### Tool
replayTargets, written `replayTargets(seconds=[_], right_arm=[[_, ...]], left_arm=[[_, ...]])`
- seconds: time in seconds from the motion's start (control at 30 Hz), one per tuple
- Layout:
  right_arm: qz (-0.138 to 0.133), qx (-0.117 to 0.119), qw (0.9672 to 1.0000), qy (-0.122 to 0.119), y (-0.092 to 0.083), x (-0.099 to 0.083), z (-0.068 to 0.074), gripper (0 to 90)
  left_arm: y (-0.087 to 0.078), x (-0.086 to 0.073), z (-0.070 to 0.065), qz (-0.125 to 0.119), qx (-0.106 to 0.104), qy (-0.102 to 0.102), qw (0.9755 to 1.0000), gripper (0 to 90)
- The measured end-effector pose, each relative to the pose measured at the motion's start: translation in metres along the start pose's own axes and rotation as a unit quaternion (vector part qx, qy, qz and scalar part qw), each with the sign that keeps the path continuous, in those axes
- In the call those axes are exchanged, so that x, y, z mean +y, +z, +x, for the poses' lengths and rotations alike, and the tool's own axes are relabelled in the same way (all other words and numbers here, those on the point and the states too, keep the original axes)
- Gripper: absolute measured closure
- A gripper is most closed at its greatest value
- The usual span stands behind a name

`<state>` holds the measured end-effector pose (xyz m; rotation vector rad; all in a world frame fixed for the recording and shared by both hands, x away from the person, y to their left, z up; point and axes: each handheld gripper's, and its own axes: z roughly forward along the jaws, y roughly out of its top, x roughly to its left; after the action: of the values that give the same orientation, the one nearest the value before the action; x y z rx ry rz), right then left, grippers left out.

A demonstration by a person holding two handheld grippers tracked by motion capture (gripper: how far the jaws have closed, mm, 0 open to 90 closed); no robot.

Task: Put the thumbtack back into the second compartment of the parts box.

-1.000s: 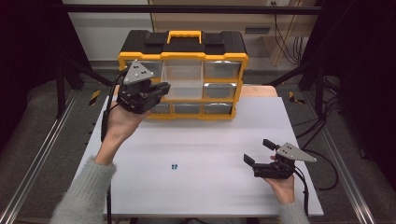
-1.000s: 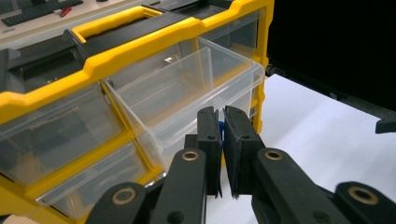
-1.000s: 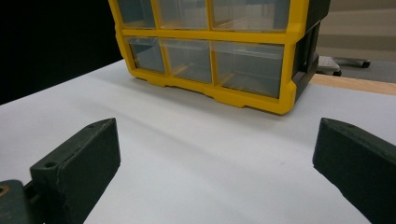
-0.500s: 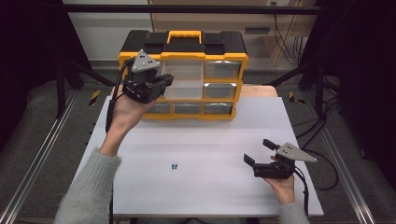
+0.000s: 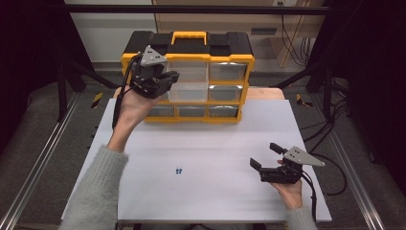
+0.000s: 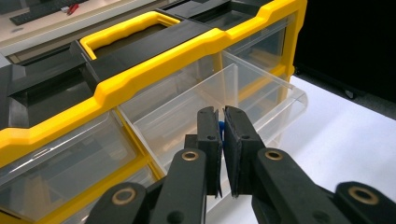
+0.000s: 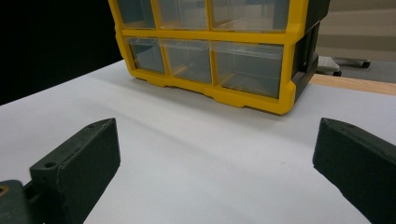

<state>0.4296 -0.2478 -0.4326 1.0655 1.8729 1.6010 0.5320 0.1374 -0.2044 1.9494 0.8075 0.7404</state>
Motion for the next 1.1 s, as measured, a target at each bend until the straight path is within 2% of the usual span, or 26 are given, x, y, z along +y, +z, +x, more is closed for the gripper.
replayTargets(seconds=[0.13,0.2,0.23,0.43,0.57,0.6,0.67,0.7,1.1], right_arm=[[0.000,-0.001,1.0000,-0.008,-0.001,0.000,-0.002,1.3],[-0.001,0.000,1.0000,-0.009,-0.001,0.000,-0.002,1.3],[0.000,-0.001,1.0000,-0.009,0.000,0.000,-0.001,1.3],[0.001,-0.002,1.0000,-0.004,-0.001,0.000,0.000,1.3],[0.000,0.000,1.0000,-0.001,0.000,0.000,0.000,1.3],[0.000,-0.001,0.9999,-0.014,0.000,-0.001,-0.002,1.3],[0.001,0.000,1.0000,-0.006,0.000,0.000,-0.001,1.3],[0.002,-0.002,1.0000,-0.004,0.000,0.000,0.000,1.3],[0.001,-0.002,1.0000,-0.003,-0.001,0.000,0.000,1.3]], left_arm=[[0.005,-0.001,0.003,0.001,-0.001,-0.003,1.0000,84.1],[0.008,-0.001,0.005,0.008,0.001,0.003,1.0000,84.1],[0.010,-0.002,0.005,0.006,0.003,-0.002,1.0000,84.1],[0.017,-0.006,0.012,0.011,0.003,-0.007,0.9999,84.1],[0.020,-0.007,0.013,0.018,0.004,-0.003,0.9998,84.0],[0.022,-0.007,0.013,0.016,0.006,-0.005,0.9998,84.0],[0.023,-0.008,0.015,0.021,0.006,-0.002,0.9998,84.0],[0.026,-0.008,0.015,0.019,0.007,-0.007,0.9998,84.0],[0.036,-0.009,0.017,0.033,0.013,-0.003,0.9994,83.9]])
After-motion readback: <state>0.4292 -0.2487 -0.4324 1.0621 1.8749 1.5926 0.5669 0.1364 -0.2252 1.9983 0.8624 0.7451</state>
